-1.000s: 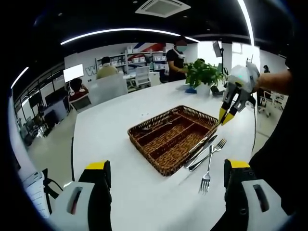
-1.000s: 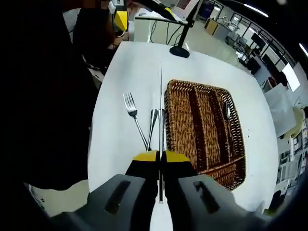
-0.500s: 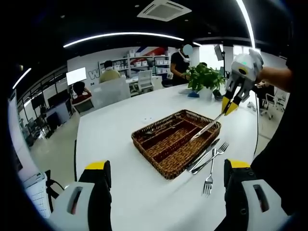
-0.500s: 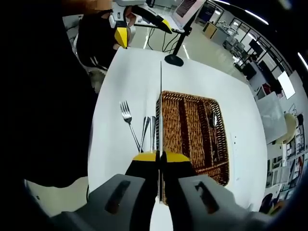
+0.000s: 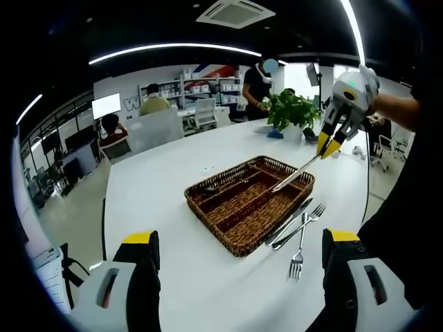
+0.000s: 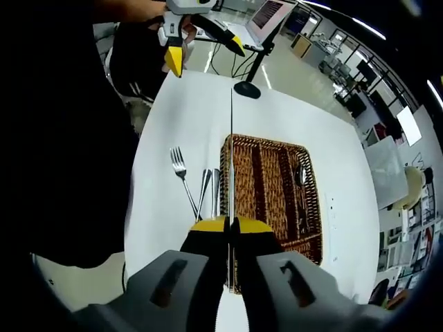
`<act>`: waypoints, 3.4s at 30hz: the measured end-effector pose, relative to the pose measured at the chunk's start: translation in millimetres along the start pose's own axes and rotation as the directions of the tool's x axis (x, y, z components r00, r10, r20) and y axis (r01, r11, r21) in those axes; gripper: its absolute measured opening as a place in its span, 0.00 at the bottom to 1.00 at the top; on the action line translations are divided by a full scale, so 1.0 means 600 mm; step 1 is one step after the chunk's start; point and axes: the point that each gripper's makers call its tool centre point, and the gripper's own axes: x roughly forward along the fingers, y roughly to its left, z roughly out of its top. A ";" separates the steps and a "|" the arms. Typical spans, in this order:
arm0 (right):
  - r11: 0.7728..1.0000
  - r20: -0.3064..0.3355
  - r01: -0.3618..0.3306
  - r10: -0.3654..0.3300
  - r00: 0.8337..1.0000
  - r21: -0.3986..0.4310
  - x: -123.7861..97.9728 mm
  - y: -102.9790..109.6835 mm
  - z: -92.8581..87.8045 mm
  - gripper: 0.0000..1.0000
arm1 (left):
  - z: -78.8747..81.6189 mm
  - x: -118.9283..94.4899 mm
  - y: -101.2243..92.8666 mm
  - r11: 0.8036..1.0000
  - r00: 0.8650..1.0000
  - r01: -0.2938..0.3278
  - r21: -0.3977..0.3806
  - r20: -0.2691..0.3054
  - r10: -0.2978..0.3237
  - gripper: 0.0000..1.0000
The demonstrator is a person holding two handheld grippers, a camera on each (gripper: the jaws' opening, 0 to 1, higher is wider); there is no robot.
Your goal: Arrange the knives, forks, and spoons in their matching storage slots by inserting each utensil handle-first until every utensil is classified and aligned in the correct compartment
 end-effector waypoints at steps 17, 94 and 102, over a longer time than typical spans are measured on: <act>1.000 -0.022 0.014 -0.014 1.000 -0.024 0.003 -0.018 -0.009 0.00 | 0.009 0.000 0.010 1.000 1.000 -0.021 0.001 0.013 0.021 0.99; 0.978 -0.050 0.187 -0.192 0.980 -0.094 0.058 -0.216 -0.038 0.01 | -0.009 -0.036 0.038 0.996 0.997 -0.077 -0.040 -0.006 0.077 0.99; 0.979 -0.052 0.182 -0.187 0.981 -0.088 0.073 -0.207 -0.046 0.01 | -0.009 -0.042 0.045 0.995 0.996 -0.089 -0.040 -0.007 0.088 0.99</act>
